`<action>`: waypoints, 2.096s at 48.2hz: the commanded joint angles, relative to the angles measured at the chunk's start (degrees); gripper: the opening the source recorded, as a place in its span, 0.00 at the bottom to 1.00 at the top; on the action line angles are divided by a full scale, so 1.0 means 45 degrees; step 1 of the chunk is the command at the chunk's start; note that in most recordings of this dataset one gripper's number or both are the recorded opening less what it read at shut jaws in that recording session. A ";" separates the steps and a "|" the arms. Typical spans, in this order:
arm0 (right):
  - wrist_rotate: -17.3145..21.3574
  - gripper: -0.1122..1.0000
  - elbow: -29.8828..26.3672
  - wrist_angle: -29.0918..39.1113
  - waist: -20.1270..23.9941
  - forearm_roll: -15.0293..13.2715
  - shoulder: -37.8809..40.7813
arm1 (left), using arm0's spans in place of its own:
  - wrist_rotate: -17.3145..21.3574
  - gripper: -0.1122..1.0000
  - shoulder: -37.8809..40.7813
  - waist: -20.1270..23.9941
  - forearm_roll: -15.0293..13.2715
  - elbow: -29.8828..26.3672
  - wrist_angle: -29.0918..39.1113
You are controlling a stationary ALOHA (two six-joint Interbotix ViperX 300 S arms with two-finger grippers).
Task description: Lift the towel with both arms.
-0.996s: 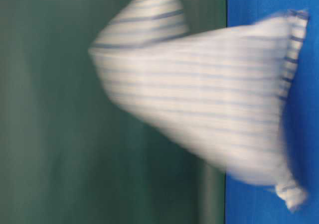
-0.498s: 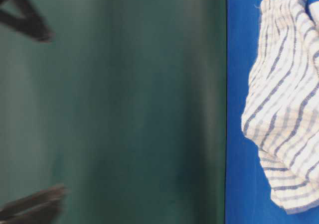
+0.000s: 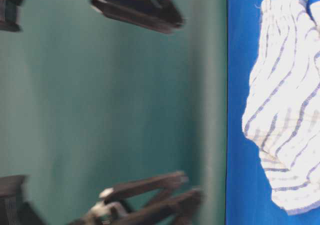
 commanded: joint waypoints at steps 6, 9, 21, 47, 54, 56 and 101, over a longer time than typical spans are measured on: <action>0.0020 0.69 0.0059 -0.0527 0.0176 0.0020 0.1016 | 0.0078 0.82 0.1250 -0.0195 -0.0020 0.0156 -0.0723; 0.0020 0.69 0.0078 -0.0645 0.0234 0.0020 0.1406 | 0.0098 0.82 0.1680 -0.0234 -0.0039 0.0176 -0.0937; 0.0020 0.69 0.0215 -0.1289 0.0664 0.0039 0.2949 | 0.0039 0.82 0.3262 -0.0312 -0.0020 0.0371 -0.2305; 0.0020 0.69 0.0703 -0.2813 0.0742 0.0195 0.4082 | 0.0000 0.80 0.4570 -0.0352 -0.0020 0.0723 -0.3945; 0.0020 0.65 0.0703 -0.2832 0.0742 0.0156 0.4316 | 0.0020 0.75 0.4570 -0.0312 -0.0020 0.0703 -0.3945; 0.0000 0.61 0.0723 -0.2852 0.0742 0.0156 0.4492 | 0.0039 0.69 0.4590 -0.0312 -0.0020 0.0703 -0.3965; 0.0117 0.14 -0.0527 -0.1348 0.0703 0.0293 0.0391 | -0.0059 0.12 0.0195 -0.0293 -0.0098 -0.0645 0.0234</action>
